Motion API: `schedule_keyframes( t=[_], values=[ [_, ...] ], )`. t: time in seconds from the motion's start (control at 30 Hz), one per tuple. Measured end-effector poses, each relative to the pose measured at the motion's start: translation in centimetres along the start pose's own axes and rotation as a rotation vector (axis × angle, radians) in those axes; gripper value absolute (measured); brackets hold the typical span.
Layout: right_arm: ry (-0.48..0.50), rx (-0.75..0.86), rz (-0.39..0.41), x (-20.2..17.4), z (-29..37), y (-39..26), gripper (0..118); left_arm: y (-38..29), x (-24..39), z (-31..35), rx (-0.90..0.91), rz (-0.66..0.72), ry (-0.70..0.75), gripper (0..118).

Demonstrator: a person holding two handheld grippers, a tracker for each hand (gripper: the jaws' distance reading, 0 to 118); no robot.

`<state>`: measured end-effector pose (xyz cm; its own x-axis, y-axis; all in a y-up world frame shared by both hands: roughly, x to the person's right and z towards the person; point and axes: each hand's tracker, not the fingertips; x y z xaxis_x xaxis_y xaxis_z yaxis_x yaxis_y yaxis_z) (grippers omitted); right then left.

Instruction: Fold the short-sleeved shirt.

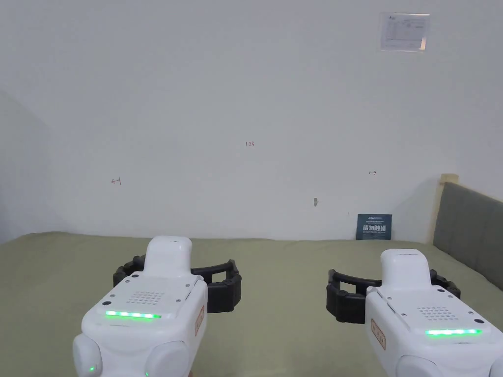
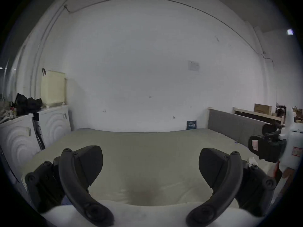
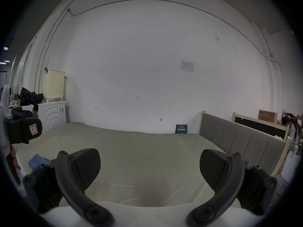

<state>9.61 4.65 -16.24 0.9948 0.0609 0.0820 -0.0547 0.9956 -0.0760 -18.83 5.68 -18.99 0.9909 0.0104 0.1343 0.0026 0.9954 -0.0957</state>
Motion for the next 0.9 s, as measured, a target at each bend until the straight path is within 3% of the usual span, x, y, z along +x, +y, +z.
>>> schedule_keyframes(
  t=[0.07,0.23,0.73,0.9],
  values=[
    [-0.003,0.003,0.001,0.0,0.1,0.0,118,0.1,-0.4,-0.1,-0.032,-0.002,-0.04,118],
    [-0.004,-0.004,0.009,0.0,0.1,0.1,118,0.5,0.3,-0.6,-0.057,-0.049,0.075,118],
    [0.011,0.0,0.014,-0.5,0.4,0.3,118,1.0,0.1,0.2,-0.039,-0.077,0.064,118],
    [-0.002,0.003,0.052,-0.9,0.6,0.1,118,1.1,-0.2,0.1,-0.055,-0.062,0.078,118]
  ],
)
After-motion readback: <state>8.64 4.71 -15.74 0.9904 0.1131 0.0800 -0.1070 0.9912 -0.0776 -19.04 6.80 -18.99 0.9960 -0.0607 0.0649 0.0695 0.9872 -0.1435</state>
